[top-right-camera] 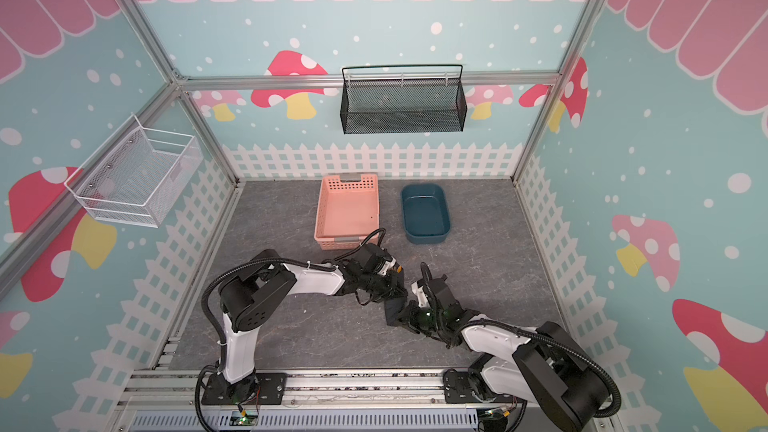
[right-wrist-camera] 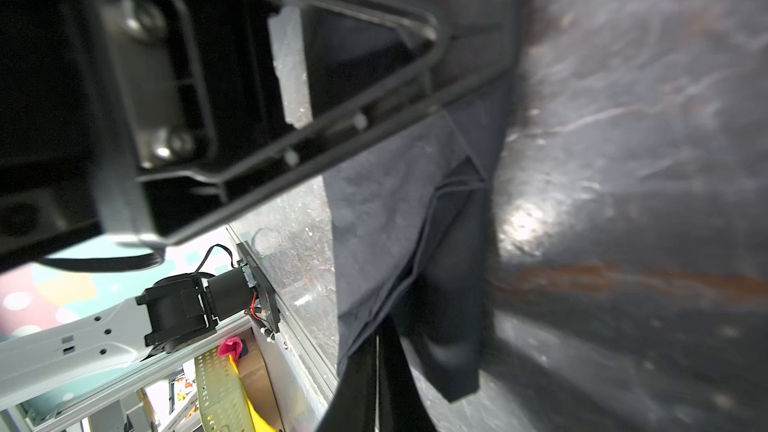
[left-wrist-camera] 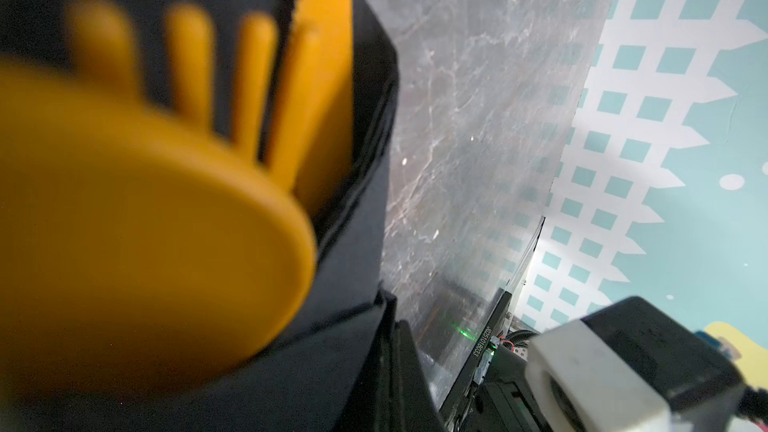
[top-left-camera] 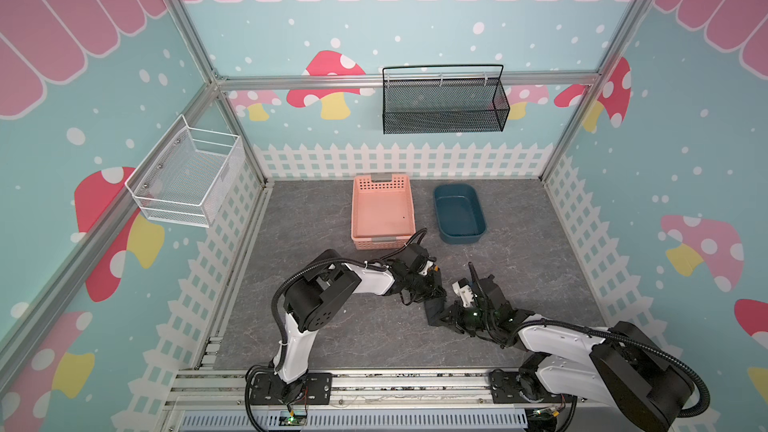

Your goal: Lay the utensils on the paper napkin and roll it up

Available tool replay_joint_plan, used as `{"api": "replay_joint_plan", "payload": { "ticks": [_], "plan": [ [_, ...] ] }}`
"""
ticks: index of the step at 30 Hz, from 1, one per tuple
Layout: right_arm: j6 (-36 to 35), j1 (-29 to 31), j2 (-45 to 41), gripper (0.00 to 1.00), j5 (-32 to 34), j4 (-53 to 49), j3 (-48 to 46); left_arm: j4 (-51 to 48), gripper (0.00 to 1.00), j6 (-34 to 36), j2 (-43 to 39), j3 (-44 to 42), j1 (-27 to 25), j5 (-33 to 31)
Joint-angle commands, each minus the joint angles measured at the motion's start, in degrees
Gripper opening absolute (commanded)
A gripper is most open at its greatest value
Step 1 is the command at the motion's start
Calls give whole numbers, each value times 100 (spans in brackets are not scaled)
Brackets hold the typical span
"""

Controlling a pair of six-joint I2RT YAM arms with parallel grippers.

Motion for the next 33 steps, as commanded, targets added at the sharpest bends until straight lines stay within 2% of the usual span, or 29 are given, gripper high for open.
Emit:
{"api": "replay_joint_plan", "payload": {
  "ticks": [1,10,16,26,33],
  "plan": [
    [150,-31,-14,7,-101,306,-101,-10,0,-151,-8,-88,14,-178],
    [75,-29,364,8,-336,522,-261,-1,0,-157,1,-86,15,-181],
    [32,-28,559,8,-208,412,-297,19,0,-180,10,-63,15,-170],
    [106,-50,-80,8,72,159,-204,-10,0,-167,45,-3,16,-142],
    [8,-66,251,8,30,155,-72,-37,0,-149,10,-4,16,-137]
  ]
}}
